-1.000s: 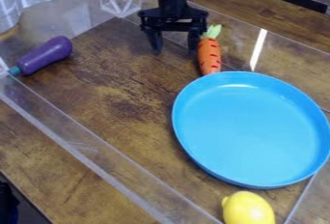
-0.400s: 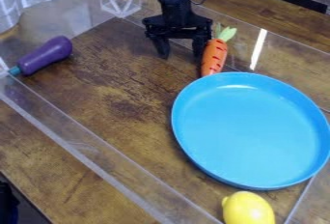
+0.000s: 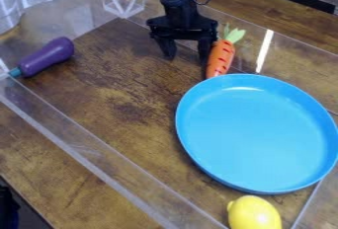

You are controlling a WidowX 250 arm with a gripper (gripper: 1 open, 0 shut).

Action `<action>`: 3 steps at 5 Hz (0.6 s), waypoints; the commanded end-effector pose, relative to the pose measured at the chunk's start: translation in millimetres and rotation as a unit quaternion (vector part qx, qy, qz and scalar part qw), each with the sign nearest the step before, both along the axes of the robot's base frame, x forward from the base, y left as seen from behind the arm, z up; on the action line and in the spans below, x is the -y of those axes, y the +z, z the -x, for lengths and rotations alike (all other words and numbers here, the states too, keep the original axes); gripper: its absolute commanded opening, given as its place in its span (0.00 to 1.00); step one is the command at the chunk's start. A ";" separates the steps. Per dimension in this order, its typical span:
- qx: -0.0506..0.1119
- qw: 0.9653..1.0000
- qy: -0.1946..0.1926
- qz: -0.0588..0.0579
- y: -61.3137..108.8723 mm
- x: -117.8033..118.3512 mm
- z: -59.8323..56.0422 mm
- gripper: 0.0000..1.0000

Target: Put the carrot on the blue tray

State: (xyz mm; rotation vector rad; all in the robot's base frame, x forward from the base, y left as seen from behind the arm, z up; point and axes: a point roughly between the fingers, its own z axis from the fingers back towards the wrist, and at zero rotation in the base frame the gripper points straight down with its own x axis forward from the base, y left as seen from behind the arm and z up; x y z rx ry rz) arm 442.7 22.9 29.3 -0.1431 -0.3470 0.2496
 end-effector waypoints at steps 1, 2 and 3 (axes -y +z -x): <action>0.012 1.000 -0.019 -0.002 -4.0 12.8 1.1 1.00; 0.015 1.000 -0.026 -0.003 -12.8 17.7 4.0 1.00; 0.018 1.000 -0.024 -0.004 -15.8 16.1 5.8 1.00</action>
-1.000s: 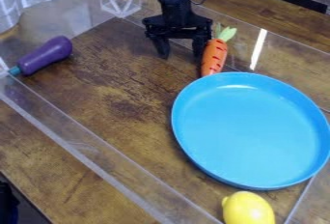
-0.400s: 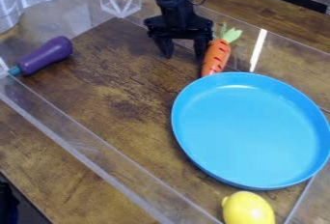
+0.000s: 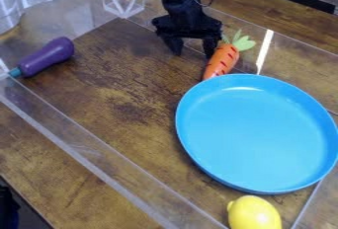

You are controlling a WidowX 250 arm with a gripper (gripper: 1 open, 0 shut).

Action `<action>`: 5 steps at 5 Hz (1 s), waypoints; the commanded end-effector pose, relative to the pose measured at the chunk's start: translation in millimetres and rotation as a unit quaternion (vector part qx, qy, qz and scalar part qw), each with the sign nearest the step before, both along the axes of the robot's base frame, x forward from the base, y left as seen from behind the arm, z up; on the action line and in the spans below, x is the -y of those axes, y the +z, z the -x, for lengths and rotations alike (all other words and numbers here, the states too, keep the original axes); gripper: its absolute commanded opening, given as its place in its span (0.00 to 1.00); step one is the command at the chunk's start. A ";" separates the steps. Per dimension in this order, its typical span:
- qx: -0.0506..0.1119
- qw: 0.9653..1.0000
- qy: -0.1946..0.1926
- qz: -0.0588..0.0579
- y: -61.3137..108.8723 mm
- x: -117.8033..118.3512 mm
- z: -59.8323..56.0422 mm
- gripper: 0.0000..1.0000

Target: Put the carrot on the blue tray

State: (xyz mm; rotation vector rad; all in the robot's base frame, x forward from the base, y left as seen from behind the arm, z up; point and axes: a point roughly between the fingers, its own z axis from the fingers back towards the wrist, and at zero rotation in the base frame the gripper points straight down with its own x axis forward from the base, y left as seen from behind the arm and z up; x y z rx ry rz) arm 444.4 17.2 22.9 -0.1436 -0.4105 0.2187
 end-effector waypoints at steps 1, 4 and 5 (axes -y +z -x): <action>-0.014 1.000 -0.012 0.000 -13.3 9.8 10.3 1.00; -0.015 0.998 0.052 -0.005 -14.8 16.5 12.2 1.00; -0.016 0.999 0.043 -0.007 -14.7 17.1 13.2 1.00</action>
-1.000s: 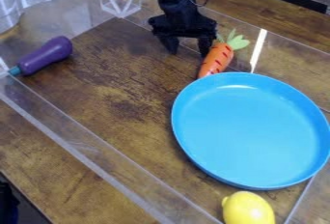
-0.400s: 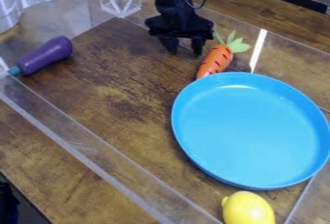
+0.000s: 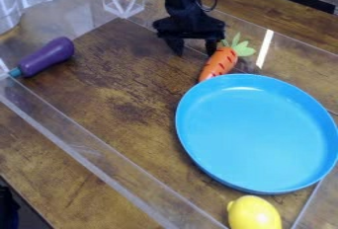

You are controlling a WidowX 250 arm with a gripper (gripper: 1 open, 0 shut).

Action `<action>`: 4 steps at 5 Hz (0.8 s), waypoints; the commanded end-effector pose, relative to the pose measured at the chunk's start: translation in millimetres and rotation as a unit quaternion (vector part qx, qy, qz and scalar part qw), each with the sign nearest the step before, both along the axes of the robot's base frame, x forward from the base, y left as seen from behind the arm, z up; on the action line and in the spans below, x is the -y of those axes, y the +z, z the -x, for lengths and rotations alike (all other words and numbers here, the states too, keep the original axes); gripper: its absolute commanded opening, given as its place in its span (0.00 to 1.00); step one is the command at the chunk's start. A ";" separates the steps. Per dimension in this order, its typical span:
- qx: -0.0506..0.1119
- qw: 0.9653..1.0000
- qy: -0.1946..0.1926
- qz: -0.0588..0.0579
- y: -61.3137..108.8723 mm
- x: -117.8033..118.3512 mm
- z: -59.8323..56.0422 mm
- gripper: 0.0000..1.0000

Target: Put the carrot on the blue tray

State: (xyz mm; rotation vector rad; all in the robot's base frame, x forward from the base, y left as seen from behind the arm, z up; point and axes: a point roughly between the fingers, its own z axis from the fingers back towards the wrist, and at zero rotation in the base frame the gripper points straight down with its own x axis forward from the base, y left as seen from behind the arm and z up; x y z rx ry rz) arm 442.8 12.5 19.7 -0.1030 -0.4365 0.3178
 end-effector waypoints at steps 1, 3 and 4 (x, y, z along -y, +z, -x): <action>-0.026 0.999 -0.018 0.001 -12.6 15.3 13.1 1.00; -0.030 0.999 -0.033 -0.005 -9.5 28.8 15.3 1.00; -0.031 0.999 -0.038 0.000 -9.4 25.6 14.6 1.00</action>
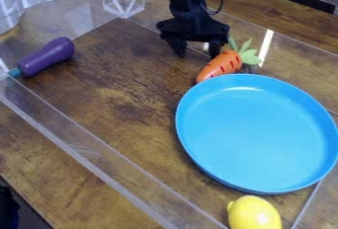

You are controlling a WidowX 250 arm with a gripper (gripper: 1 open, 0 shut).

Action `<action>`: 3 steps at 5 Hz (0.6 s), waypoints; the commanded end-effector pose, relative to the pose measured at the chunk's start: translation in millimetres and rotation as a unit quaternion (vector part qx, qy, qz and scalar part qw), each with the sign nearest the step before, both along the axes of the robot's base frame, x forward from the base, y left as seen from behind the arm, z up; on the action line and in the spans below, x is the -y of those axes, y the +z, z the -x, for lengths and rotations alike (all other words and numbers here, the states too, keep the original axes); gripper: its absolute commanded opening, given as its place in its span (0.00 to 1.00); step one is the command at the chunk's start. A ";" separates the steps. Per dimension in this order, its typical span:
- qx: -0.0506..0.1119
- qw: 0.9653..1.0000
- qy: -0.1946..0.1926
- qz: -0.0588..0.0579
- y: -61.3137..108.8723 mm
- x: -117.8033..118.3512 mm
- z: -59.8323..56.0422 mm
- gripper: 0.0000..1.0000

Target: Put the carrot on the blue tray

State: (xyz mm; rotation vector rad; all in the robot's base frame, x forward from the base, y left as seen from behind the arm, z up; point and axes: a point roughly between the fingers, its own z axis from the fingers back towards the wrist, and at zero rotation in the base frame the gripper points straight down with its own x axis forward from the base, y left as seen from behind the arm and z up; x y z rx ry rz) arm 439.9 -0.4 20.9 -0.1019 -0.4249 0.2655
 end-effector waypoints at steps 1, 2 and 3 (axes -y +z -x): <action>-0.028 1.000 -0.004 0.009 -9.4 13.7 9.8 1.00; -0.030 0.999 0.004 0.013 -8.0 14.4 6.9 1.00; -0.032 0.999 0.000 0.017 -4.7 19.9 5.8 1.00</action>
